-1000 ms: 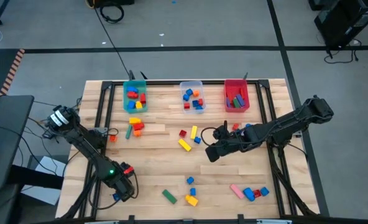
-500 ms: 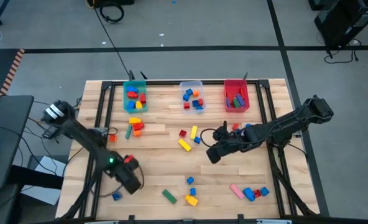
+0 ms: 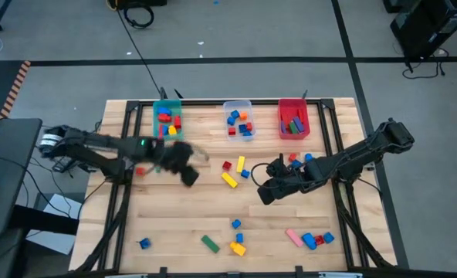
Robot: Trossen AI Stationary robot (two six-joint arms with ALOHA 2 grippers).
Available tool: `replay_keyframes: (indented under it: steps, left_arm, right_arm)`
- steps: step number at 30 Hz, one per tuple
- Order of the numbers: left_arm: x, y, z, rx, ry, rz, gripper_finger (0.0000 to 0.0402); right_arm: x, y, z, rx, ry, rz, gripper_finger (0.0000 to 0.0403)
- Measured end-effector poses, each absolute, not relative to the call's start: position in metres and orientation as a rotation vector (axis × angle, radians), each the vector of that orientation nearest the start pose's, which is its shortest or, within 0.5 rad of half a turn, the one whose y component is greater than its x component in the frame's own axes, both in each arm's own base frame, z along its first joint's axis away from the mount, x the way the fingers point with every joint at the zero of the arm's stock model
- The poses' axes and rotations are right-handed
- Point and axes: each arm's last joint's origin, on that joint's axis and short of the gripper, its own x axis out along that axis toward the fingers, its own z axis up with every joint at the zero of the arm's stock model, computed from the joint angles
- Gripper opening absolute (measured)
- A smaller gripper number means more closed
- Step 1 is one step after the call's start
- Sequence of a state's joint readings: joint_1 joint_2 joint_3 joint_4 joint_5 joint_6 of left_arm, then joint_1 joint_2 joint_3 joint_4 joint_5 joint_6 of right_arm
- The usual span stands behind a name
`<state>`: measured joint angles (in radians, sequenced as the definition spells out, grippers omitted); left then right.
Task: Sort blocks by size
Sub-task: Put the orange 4 stud game piece into the transparent bin
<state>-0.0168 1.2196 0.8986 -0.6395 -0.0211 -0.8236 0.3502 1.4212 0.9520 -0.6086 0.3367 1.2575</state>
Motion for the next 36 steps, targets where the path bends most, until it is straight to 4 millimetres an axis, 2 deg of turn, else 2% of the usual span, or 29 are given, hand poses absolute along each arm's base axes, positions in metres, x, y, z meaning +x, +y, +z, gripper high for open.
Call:
replay_keyframes:
  steps: [4,7,12,17,21,25,36]
  left_arm:
    - [0.258,0.051,0.269,-0.647,0.875,0.38,0.0137]
    - [0.277,0.094,0.273,-0.596,0.878,0.348,0.0137]
    - [0.318,0.156,0.27,-0.504,0.892,0.296,0.0137]
    - [0.363,0.197,0.256,-0.41,0.973,0.237,0.0145]
    - [0.391,0.217,0.239,-0.362,1.027,0.199,0.0152]
    - [0.408,0.227,0.226,-0.34,1.044,0.186,0.0155]
    - [0.414,0.235,0.225,-0.264,1.019,0.326,0.0157]
  right_arm:
    - [0.26,0.076,0.224,0.795,0.828,-0.634,0.0209]
    - [0.263,0.067,0.224,0.815,0.813,-0.668,0.0209]
    - [0.266,0.052,0.224,0.874,0.78,-0.735,0.0209]
    - [0.268,0.04,0.224,0.923,0.751,-0.789,0.0208]
    - [0.27,0.032,0.224,0.958,0.73,-0.826,0.0208]
    - [0.27,0.027,0.224,0.997,0.71,-0.857,0.0208]
    - [0.27,0.025,0.224,1.034,0.669,-0.896,0.0208]
